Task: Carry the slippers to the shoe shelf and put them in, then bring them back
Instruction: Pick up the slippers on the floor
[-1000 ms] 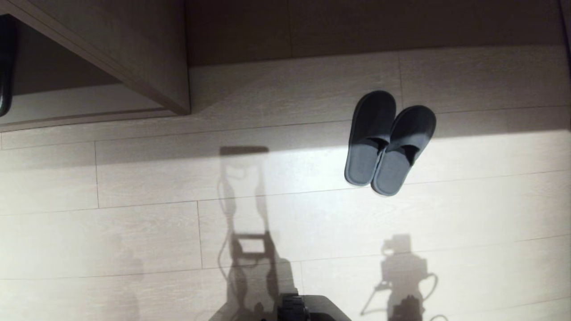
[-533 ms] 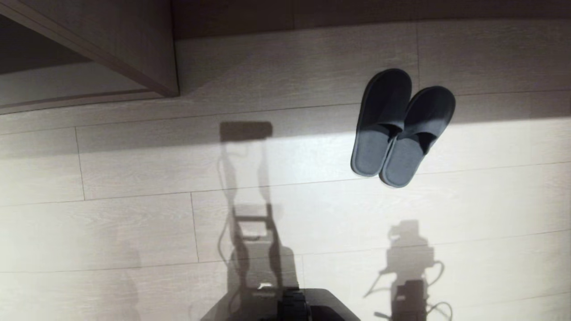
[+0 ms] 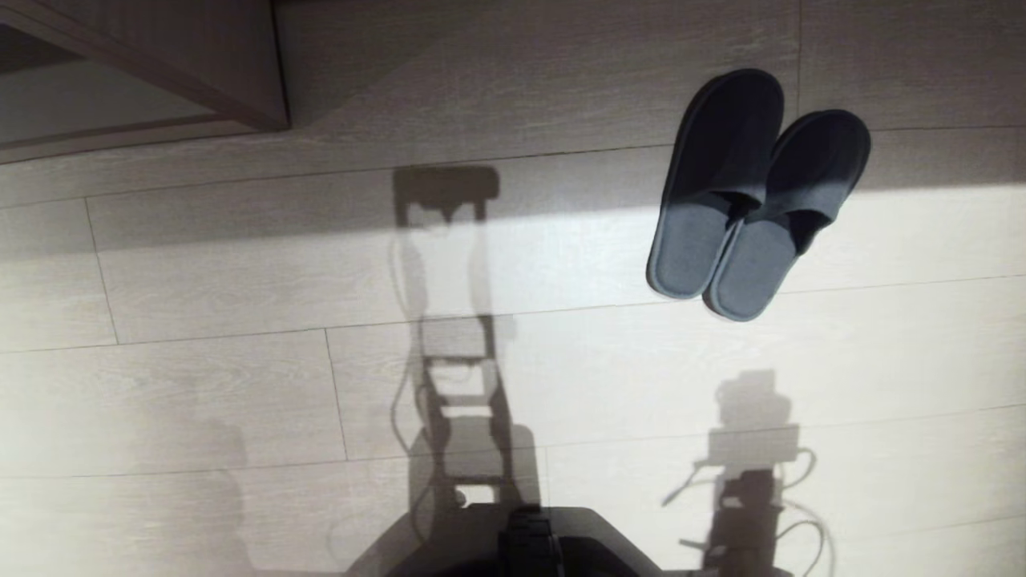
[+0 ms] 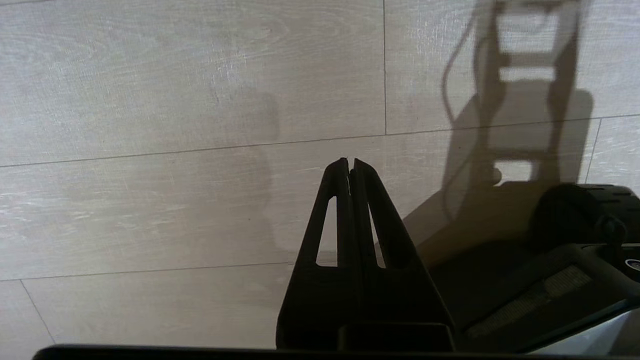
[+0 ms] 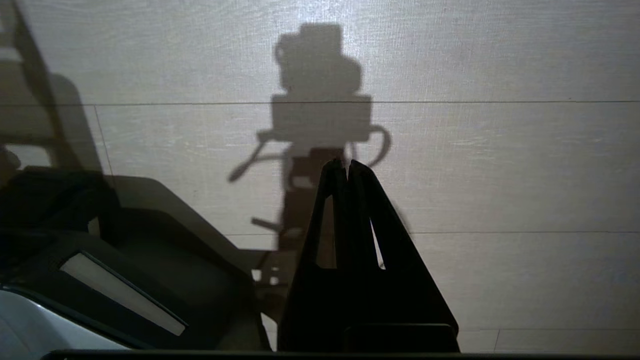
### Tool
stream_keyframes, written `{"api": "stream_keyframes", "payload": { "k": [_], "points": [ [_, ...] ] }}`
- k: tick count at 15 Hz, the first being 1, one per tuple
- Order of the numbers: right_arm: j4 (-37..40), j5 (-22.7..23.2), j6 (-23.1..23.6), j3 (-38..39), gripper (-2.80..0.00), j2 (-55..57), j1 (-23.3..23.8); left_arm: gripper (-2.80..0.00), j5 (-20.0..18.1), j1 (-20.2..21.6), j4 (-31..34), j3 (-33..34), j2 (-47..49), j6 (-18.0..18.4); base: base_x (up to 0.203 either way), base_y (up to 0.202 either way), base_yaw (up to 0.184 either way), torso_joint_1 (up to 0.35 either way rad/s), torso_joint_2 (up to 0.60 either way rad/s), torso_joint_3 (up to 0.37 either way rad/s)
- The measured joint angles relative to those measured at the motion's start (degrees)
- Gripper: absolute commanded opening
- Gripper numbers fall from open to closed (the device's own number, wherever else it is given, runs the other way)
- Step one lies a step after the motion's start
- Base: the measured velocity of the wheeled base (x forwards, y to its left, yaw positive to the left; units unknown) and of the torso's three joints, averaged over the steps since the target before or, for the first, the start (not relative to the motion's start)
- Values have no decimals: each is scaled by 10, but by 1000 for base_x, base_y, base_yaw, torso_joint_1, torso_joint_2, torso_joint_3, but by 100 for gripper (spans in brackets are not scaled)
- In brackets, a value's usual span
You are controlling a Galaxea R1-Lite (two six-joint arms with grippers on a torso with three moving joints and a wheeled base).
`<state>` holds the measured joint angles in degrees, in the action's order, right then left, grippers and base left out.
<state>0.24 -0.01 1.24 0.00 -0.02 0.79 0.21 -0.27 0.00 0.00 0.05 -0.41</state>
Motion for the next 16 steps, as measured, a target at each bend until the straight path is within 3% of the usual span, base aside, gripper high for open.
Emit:
{"api": "stream_keyframes", "payload": {
  "k": [12, 16],
  "points": [
    [1, 2, 0, -1, -280, 0, 0, -280, 0, 0, 0, 0, 0, 1, 0, 0, 0, 0, 1, -9],
    [11, 41, 6, -110, -280, 59, 0, -280, 0, 0, 0, 0, 0, 2, 0, 0, 0, 0, 0, 0]
  ]
}}
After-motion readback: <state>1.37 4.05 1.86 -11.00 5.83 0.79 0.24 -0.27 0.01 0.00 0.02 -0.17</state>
